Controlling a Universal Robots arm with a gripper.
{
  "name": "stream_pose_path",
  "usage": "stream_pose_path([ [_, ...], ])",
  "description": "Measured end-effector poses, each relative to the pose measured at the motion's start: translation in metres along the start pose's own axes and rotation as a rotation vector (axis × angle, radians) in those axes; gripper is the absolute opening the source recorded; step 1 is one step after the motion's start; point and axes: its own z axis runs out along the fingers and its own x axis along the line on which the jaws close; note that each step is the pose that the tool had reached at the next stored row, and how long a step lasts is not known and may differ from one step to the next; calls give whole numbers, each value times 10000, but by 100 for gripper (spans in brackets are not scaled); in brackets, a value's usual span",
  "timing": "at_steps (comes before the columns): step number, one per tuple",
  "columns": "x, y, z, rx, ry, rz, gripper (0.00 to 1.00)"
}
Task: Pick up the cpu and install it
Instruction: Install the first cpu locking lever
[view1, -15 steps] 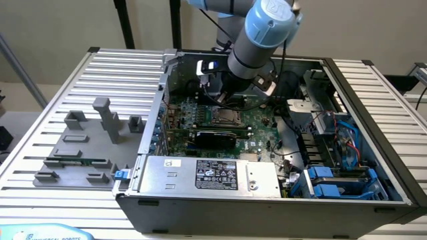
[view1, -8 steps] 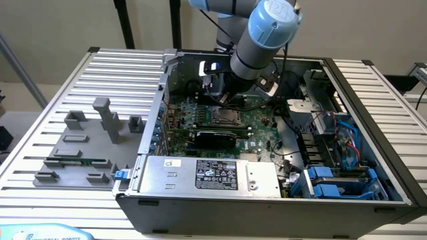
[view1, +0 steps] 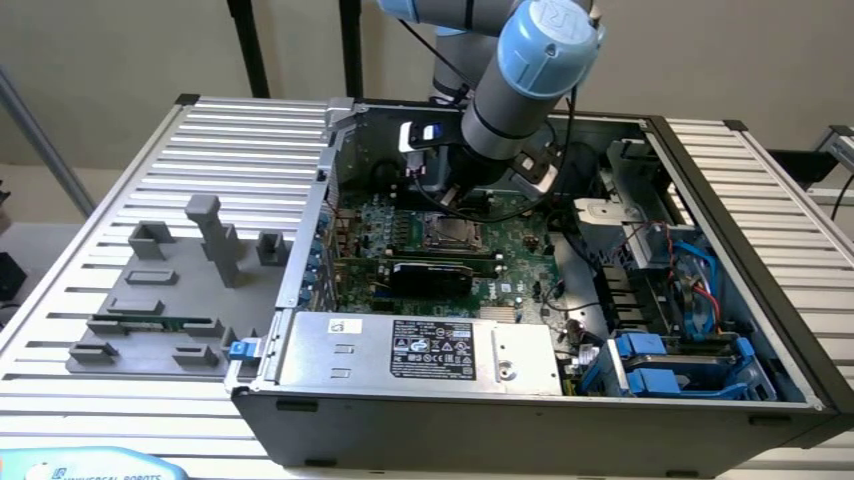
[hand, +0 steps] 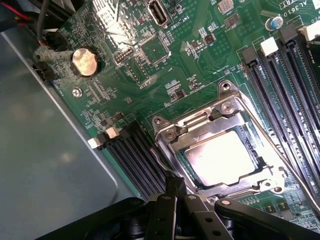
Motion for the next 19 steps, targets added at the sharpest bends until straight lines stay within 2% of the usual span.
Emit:
stream_pose_path([
  [14,29,-6,9,11,-4,5,11],
  [19,57,34,1,13,-7,5,11],
])
